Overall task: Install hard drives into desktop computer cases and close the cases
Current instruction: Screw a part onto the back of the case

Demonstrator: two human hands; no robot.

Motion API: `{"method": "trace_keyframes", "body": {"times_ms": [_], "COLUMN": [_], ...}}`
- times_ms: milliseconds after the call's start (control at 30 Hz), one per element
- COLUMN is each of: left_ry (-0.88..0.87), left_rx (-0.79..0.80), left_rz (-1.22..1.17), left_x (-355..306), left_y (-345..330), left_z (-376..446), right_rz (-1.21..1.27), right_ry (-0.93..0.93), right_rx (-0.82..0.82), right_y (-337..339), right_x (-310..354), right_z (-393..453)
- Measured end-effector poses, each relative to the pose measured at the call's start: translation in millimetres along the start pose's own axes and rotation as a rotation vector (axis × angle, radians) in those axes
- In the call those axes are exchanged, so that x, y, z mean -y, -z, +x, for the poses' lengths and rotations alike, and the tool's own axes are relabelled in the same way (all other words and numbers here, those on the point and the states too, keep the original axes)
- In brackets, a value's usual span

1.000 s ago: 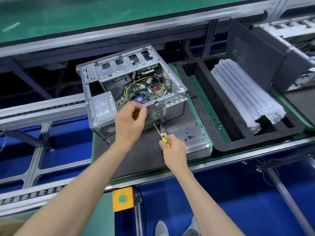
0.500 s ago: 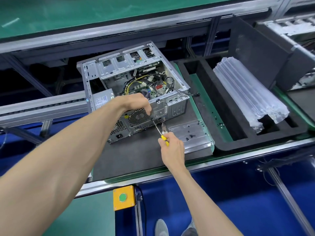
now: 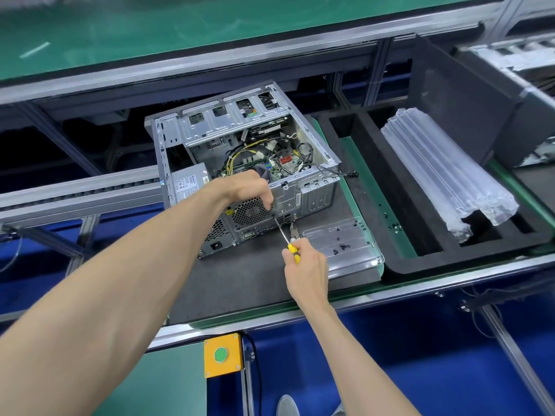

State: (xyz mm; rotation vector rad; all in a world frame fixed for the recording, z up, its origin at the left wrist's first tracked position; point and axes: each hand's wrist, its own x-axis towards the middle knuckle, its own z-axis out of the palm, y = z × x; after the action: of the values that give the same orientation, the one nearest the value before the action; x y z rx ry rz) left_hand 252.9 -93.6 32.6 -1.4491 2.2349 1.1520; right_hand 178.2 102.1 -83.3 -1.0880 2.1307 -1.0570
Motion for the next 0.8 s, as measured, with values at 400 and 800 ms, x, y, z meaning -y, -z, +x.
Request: {"method": "trace_keyframes", "body": {"times_ms": [400, 800], "left_ry": [-0.014, -0.005], "left_rx": [0.013, 0.01], "left_rz": [0.009, 0.002], "left_x": [3.8, 2.9], "left_y": [1.2, 0.7], "left_z": [7.5, 6.6], "right_rz": [-0.227, -0.271], "right_ry": [0.016, 0.048], "right_rx": [-0.152, -0.168], "right_y": [0.6, 2.4], "right_x": [9.0, 7.9], "right_z": [-0.9, -2.0]}}
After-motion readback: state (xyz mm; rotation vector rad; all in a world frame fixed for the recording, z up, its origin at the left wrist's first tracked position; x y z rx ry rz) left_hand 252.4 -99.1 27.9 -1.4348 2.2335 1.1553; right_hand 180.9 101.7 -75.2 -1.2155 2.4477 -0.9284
